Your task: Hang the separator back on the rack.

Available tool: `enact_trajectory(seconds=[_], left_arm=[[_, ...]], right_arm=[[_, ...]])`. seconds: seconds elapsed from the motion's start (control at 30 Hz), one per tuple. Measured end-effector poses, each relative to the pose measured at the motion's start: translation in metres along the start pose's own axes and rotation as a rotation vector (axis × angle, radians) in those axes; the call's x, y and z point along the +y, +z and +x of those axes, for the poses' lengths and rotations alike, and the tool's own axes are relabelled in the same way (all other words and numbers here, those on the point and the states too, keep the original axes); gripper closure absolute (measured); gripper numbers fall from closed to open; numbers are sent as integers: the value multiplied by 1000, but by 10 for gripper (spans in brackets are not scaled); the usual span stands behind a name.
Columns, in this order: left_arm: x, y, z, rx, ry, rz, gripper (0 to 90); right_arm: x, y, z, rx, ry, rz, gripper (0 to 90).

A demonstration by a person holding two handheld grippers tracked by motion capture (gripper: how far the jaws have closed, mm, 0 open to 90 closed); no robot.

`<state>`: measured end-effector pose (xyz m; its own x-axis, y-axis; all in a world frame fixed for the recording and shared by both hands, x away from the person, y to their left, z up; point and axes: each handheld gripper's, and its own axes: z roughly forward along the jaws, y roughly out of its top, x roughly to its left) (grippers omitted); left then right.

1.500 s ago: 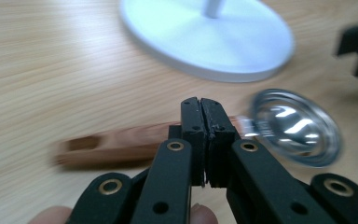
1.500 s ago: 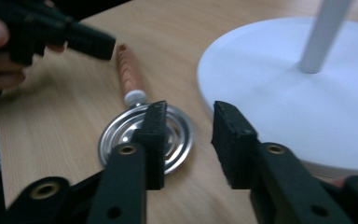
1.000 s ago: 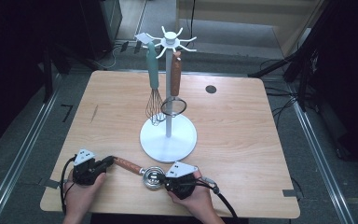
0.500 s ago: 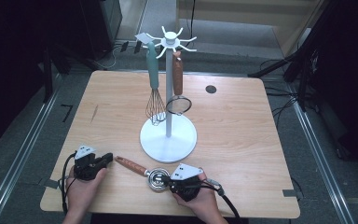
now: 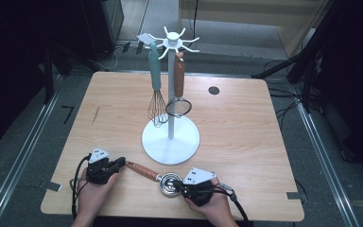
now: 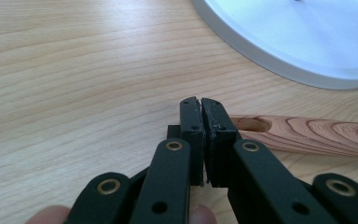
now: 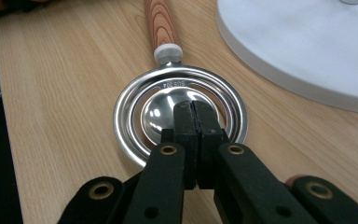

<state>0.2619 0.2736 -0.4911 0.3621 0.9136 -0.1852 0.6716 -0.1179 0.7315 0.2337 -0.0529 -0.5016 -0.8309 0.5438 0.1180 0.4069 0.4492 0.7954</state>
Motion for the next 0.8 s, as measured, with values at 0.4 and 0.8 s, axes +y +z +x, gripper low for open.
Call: enact_trajectory(seconds=[0.4, 0.8], left_arm=[[4, 13, -26, -44, 60, 19, 900], [4, 23, -52, -89, 106, 32, 900]], right_arm=[[-12, -14, -11, -24, 23, 19, 900], [-28, -38, -26, -68, 68, 16, 900]])
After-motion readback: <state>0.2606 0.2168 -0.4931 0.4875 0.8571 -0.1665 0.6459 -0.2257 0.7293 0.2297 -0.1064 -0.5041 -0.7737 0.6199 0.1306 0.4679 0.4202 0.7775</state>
